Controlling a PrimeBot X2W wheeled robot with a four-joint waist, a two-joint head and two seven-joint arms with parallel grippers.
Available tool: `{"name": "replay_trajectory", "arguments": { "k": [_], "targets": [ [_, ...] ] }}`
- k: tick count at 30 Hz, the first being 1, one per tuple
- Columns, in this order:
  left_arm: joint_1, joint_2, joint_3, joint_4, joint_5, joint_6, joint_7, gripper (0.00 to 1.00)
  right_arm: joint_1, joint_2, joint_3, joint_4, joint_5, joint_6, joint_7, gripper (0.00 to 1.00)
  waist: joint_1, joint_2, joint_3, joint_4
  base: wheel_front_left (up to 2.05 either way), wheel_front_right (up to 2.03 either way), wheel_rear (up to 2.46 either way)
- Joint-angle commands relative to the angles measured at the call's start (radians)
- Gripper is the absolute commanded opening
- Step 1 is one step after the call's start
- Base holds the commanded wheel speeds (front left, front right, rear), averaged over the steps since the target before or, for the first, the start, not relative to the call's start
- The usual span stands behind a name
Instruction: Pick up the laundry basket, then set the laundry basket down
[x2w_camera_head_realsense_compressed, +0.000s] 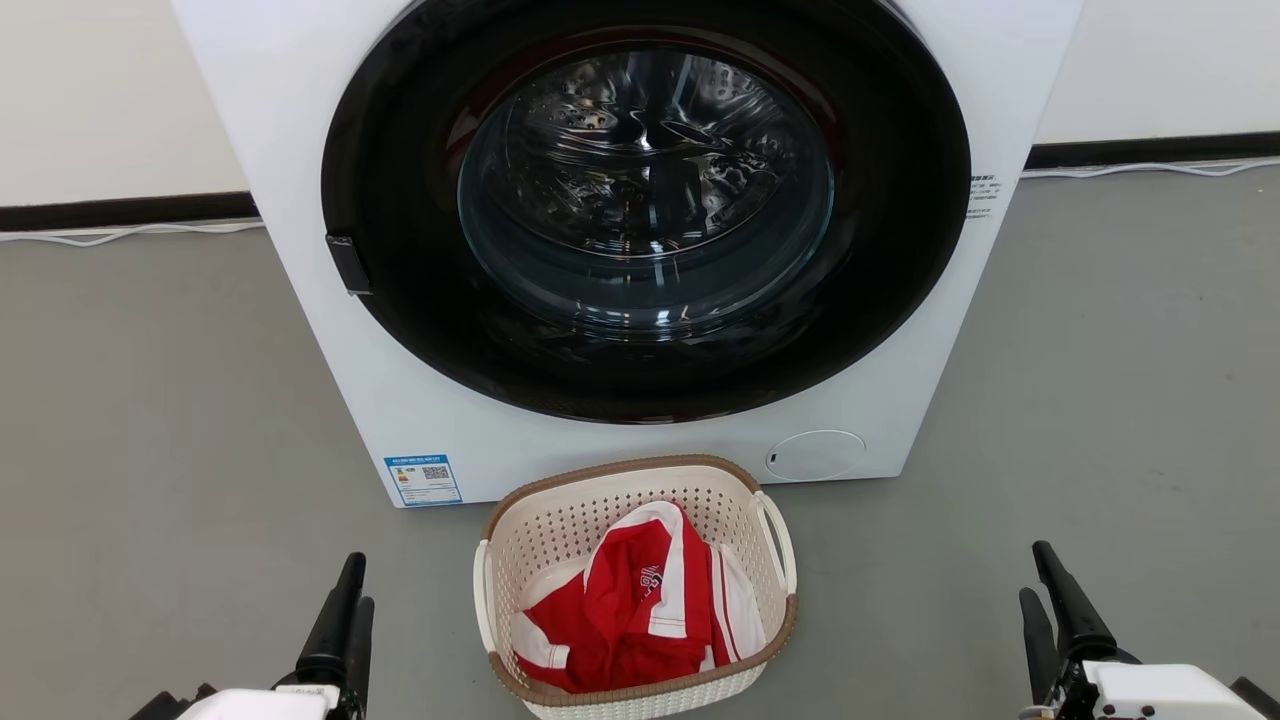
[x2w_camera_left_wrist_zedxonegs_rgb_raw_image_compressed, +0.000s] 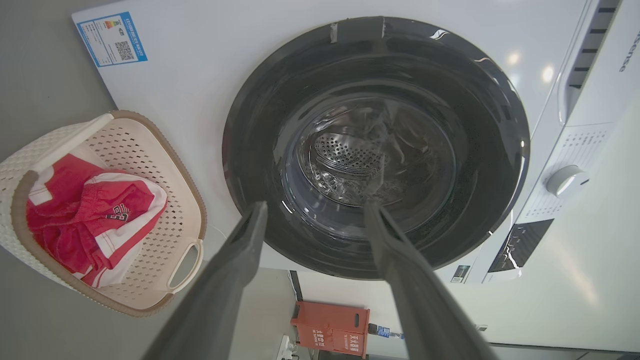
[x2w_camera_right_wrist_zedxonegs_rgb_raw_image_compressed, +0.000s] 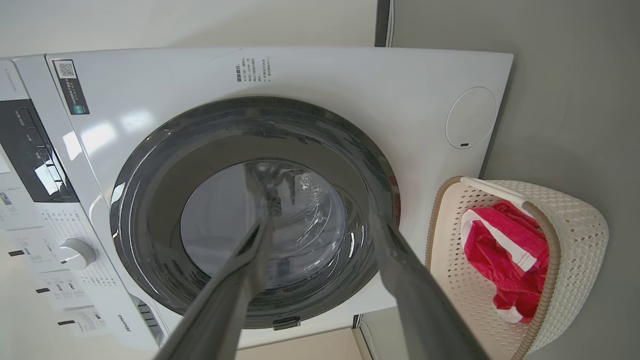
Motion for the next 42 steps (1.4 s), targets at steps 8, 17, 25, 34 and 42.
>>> {"name": "replay_trajectory", "arguments": {
  "k": [8,17,25,34,42],
  "targets": [
    [-0.021,0.007,-0.014,-0.077,0.134,0.022,-0.029,1.00,-0.028,-0.010,0.014,-0.062,-0.116,0.002,-0.035,1.00,-0.0003,0.0000,-0.001,-0.001,0.00,0.00,0.00],
    [-0.018,0.008,-0.040,-0.118,0.313,0.049,-0.056,1.00,-0.023,-0.011,0.029,-0.092,-0.259,0.003,-0.061,1.00,-0.0003,0.0000,-0.001,-0.002,0.00,0.00,0.00],
    [-0.012,0.016,-0.060,-0.140,0.449,0.080,-0.076,1.00,-0.019,-0.011,0.047,-0.112,-0.379,0.003,-0.081,1.00,-0.0003,0.0000,-0.001,-0.002,0.00,0.00,0.00],
    [-0.005,0.044,-0.097,-0.160,0.590,0.132,-0.103,1.00,-0.013,-0.012,0.065,-0.127,-0.512,0.004,-0.108,1.00,-0.0003,0.0000,0.000,-0.003,0.00,0.00,0.00],
    [-0.002,0.069,-0.134,-0.179,0.692,0.178,-0.126,1.00,-0.009,-0.013,0.076,-0.138,-0.615,0.004,-0.131,1.00,-0.0003,0.0000,-0.001,-0.004,0.00,0.00,0.00]
  ]
}}
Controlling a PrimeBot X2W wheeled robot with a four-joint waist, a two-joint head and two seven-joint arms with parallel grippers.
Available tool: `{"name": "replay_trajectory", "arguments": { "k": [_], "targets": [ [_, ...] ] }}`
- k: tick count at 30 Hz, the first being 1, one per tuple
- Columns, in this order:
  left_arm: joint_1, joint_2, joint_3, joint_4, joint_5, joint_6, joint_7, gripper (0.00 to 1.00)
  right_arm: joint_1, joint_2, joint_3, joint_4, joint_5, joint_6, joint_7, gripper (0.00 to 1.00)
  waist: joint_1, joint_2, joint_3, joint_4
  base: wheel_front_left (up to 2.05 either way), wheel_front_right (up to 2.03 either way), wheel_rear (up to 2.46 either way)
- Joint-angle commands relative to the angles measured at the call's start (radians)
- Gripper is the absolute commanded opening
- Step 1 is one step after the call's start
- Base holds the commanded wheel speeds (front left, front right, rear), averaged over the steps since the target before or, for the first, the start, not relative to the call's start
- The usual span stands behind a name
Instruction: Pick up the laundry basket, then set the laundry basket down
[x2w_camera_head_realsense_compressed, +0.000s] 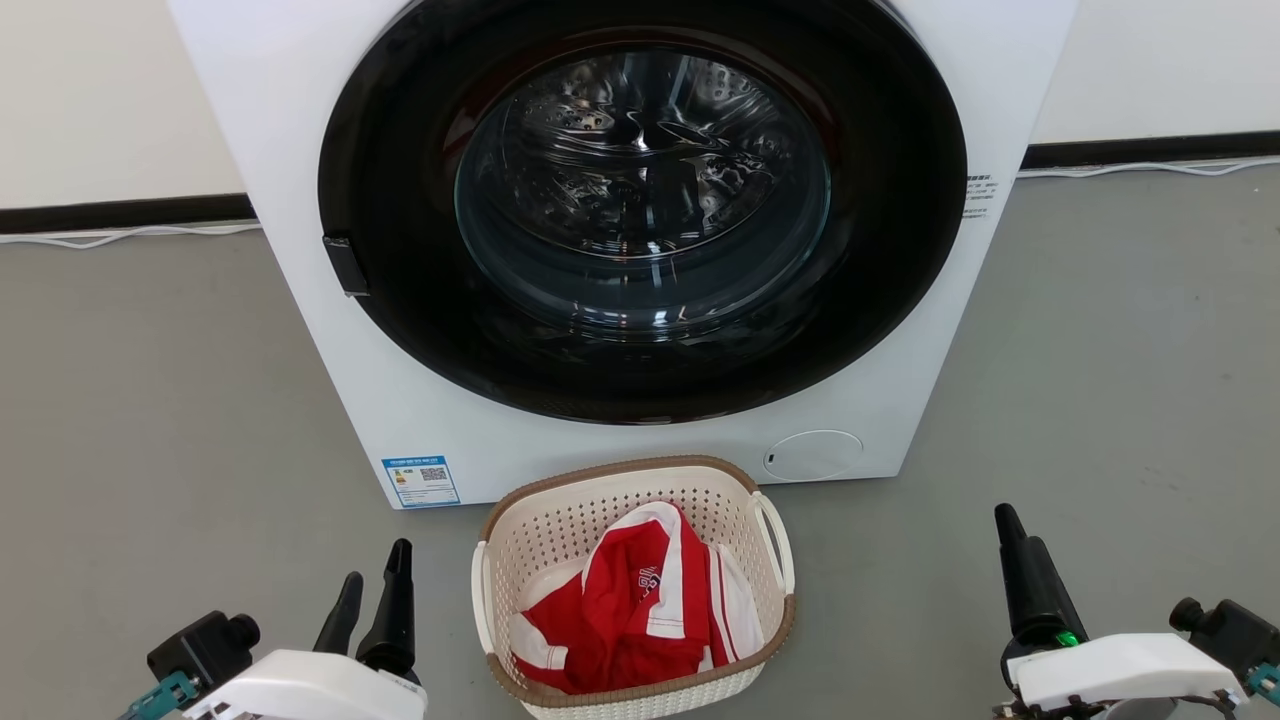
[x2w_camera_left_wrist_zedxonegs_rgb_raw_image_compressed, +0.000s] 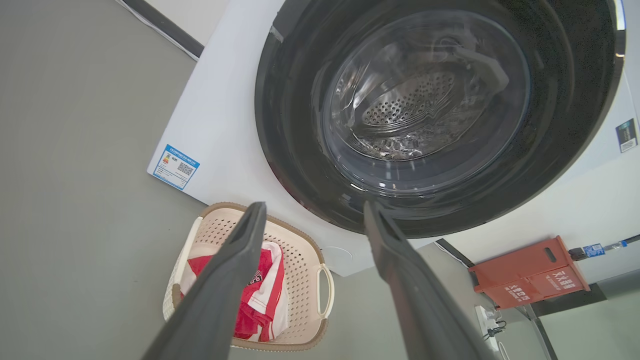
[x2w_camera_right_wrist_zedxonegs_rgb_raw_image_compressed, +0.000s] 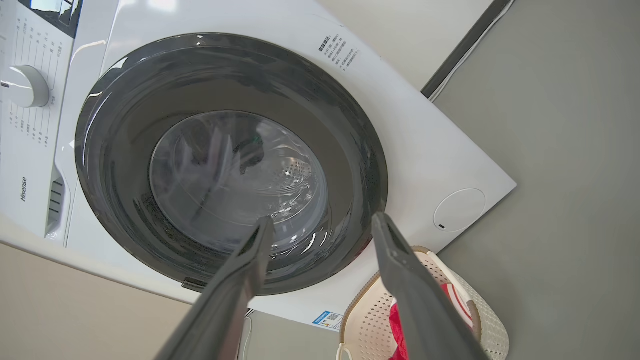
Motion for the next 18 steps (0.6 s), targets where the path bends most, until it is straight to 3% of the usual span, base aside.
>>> {"name": "replay_trajectory", "arguments": {
  "k": [1,18],
  "targets": [
    [-0.022,0.017,0.007,-0.038,0.033,0.012,-0.011,1.00,-0.014,-0.011,0.018,-0.039,-0.032,0.004,-0.017,1.00,-0.0001,0.0000,0.000,0.000,0.00,0.00,0.00],
    [-0.008,0.063,-0.061,-0.081,0.231,0.102,-0.061,1.00,-0.007,-0.012,0.040,-0.059,-0.240,0.005,-0.067,1.00,-0.0001,0.0000,-0.004,-0.003,0.00,0.00,0.00]
  ]
}}
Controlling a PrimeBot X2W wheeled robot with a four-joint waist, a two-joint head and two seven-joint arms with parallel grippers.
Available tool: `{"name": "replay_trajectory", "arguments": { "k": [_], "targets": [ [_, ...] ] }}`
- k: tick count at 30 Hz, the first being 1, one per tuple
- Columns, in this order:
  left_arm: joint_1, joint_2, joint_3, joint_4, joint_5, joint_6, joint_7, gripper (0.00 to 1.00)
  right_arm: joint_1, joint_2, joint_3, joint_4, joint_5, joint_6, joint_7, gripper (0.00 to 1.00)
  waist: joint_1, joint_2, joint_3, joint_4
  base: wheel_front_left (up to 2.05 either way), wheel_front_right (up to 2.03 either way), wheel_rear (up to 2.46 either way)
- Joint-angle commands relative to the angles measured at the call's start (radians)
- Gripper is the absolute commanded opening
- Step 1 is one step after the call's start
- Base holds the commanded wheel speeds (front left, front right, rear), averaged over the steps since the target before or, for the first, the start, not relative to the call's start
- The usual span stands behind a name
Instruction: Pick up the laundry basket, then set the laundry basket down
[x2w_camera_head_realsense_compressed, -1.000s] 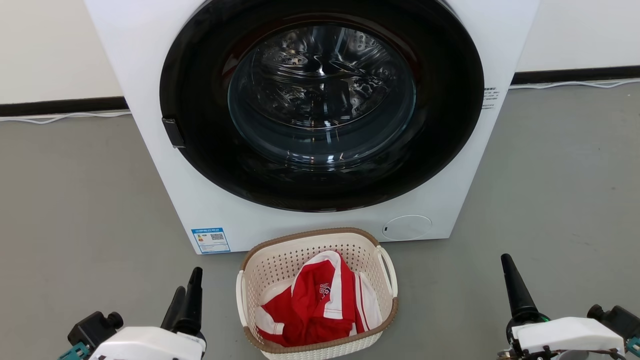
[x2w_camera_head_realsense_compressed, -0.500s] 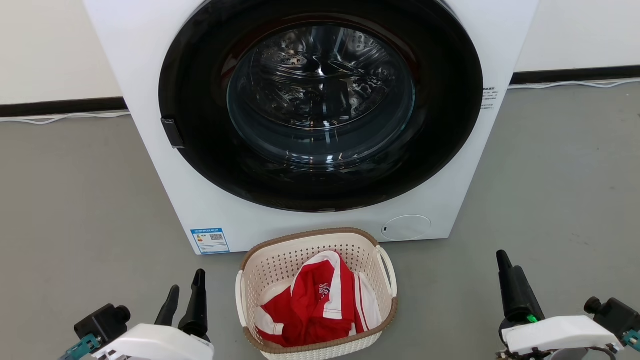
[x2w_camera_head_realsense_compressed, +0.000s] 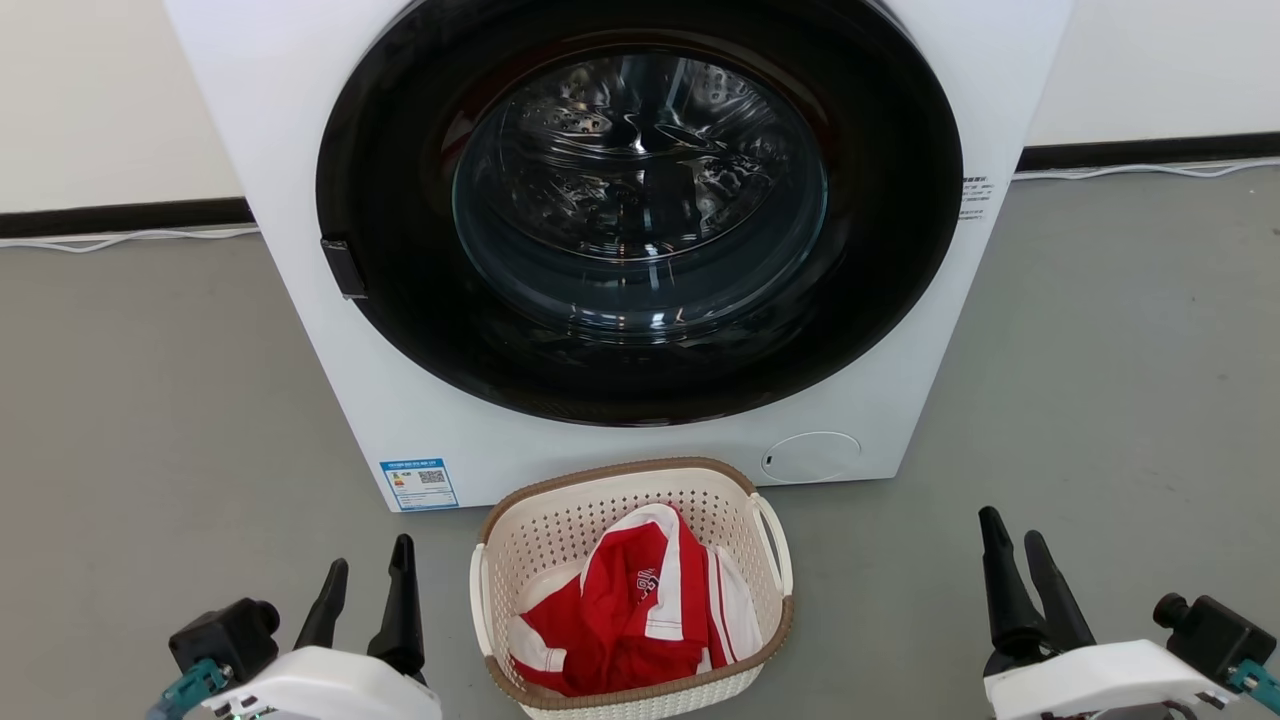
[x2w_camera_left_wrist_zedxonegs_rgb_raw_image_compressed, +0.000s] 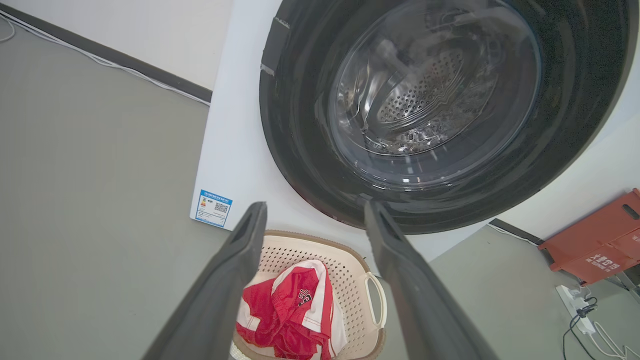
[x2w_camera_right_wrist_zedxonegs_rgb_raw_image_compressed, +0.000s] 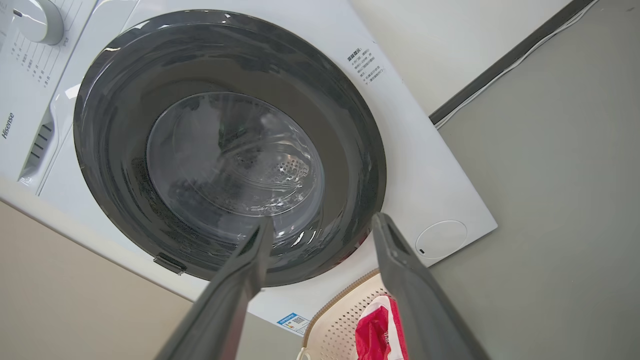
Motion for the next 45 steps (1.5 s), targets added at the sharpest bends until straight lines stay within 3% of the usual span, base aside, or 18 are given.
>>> {"name": "replay_trajectory", "arguments": {
  "k": [1,24,45],
  "targets": [
    [-0.010,0.017,0.007,-0.039,0.044,0.015,-0.017,1.00,-0.013,-0.011,0.019,-0.036,-0.046,0.005,-0.020,1.00,-0.0001,-0.0001,-0.001,0.000,0.00,0.00,0.00],
    [0.016,0.060,-0.062,-0.095,0.316,0.110,-0.085,1.00,-0.001,-0.013,0.051,-0.059,-0.317,0.006,-0.088,1.00,-0.0001,-0.0001,-0.003,-0.004,0.00,0.00,0.00],
    [0.039,0.070,-0.092,-0.123,0.549,0.152,-0.147,1.00,0.009,-0.015,0.083,-0.076,-0.558,0.007,-0.149,1.00,-0.0001,-0.0001,-0.003,-0.007,0.00,0.00,0.00]
  ]
}}
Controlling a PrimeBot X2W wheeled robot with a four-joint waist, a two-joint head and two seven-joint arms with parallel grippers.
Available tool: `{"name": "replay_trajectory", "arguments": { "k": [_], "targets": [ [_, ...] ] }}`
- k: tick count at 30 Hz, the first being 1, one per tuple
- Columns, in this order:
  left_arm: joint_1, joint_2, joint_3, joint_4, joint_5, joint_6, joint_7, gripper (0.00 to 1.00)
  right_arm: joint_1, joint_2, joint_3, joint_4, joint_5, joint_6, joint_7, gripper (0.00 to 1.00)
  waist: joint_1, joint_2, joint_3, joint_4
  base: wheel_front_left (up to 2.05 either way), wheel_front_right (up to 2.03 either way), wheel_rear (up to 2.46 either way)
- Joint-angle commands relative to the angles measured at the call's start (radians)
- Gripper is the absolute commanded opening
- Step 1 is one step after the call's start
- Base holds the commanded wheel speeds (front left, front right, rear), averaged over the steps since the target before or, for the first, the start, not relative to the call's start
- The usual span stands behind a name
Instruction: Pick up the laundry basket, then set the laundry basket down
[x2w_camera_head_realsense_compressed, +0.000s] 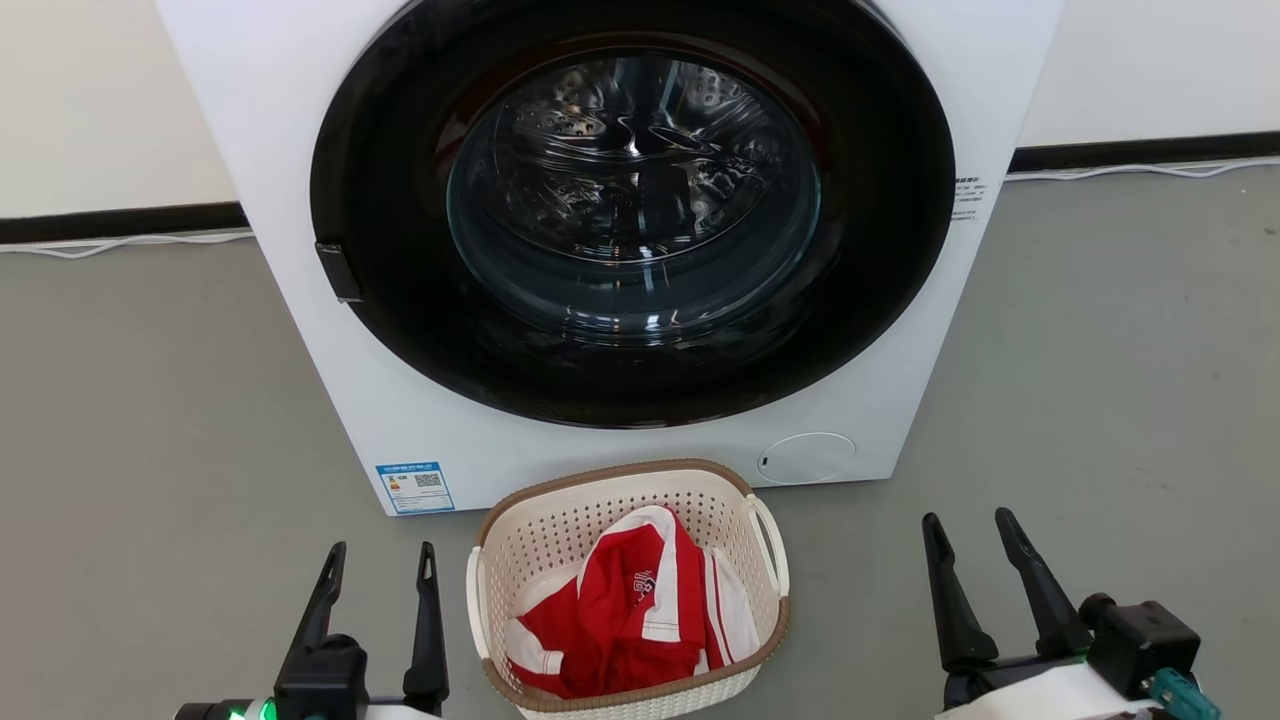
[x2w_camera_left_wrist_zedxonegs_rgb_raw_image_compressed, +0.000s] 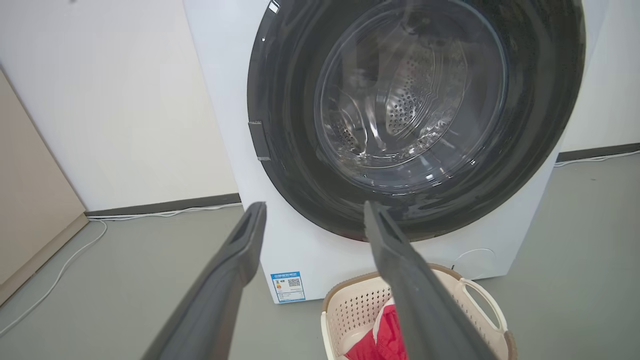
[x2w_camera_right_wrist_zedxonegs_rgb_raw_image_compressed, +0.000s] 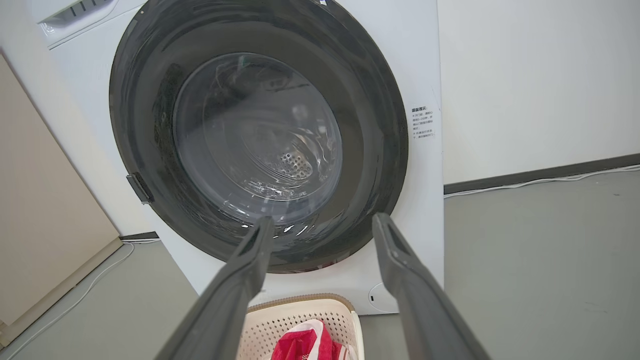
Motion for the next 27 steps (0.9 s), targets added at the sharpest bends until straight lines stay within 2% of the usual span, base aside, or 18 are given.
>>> {"name": "replay_trajectory", "arguments": {
  "k": [1,7,27],
  "targets": [
    [-0.020,0.009,0.024,-0.037,0.041,0.013,-0.016,1.00,-0.022,-0.010,0.026,-0.036,-0.041,0.007,-0.026,1.00,0.0000,0.0000,0.000,0.000,0.00,0.00,0.00],
    [-0.013,0.006,0.020,-0.048,0.099,0.020,-0.031,1.00,-0.021,-0.010,0.031,-0.041,-0.097,0.007,-0.040,1.00,0.0000,0.0000,-0.001,-0.001,0.00,0.00,0.00],
    [-0.013,-0.025,0.067,-0.028,0.103,-0.026,-0.031,1.00,-0.023,-0.010,0.027,-0.038,-0.094,0.007,-0.041,1.00,0.0000,0.0000,0.006,-0.002,0.00,0.00,0.00]
  ]
}}
